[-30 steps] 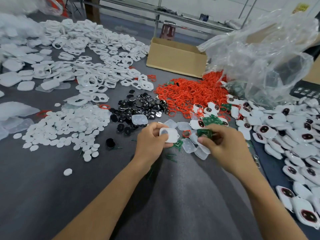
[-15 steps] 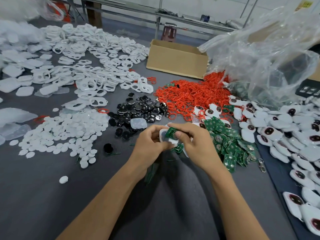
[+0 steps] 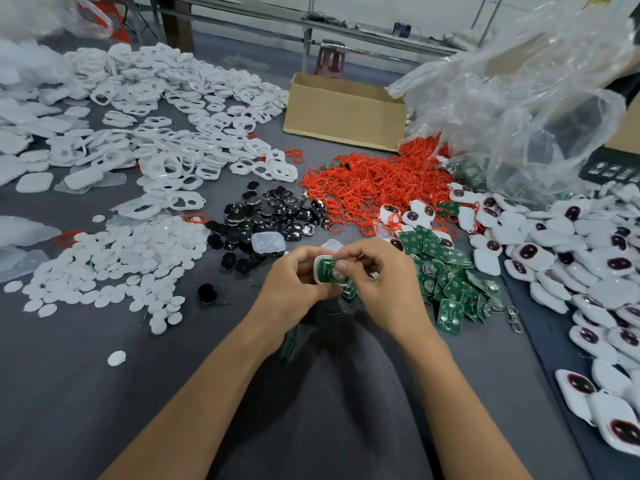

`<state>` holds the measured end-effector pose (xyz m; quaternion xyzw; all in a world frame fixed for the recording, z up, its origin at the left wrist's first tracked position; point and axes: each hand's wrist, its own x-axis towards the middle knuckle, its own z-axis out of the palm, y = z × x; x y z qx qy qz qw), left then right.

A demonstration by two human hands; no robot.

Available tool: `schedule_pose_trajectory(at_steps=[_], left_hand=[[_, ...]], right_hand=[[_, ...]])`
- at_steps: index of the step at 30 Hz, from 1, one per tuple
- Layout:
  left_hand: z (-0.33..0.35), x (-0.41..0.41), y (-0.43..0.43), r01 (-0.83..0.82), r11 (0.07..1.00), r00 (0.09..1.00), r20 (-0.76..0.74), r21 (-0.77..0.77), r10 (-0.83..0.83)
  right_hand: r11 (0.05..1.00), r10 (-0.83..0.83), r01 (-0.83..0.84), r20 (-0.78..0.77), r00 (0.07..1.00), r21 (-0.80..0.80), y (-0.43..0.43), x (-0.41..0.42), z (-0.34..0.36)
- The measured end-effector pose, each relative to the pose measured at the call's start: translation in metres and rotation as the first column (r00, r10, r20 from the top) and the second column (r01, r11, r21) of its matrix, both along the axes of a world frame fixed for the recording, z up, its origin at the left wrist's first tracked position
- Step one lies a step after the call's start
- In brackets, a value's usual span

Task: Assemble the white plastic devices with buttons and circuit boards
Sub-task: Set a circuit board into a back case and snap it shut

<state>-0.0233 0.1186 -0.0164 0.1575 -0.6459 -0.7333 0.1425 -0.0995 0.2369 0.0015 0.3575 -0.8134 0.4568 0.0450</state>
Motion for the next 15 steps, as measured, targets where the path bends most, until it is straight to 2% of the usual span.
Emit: schedule_pose_trajectory(at_steps=[5, 8, 15], left_hand=[[0.0002, 0.0011, -0.0010, 0.005, 1.000, 1.000, 0.004, 0.017, -0.006], [0.0007, 0.0014, -0.0017, -0.001, 0.998, 1.000, 0.011, 0.058, 0.001], [0.0003, 0.0005, -0.0020, 0.008, 0.997, 1.000, 0.009, 0.073, -0.009]], right_hand=[[0.999, -0.039, 0.038, -0.069, 0.997, -0.018, 0.0000, -0.0013, -0.0037], [0.999, 0.000, -0.003, -0.059, 0.998, -0.037, 0.0025, -0.0004, -0.0029], [0.998, 0.004, 0.007, -0.167, 0.986, 0.065, 0.0057, -0.0016, -0.0051]])
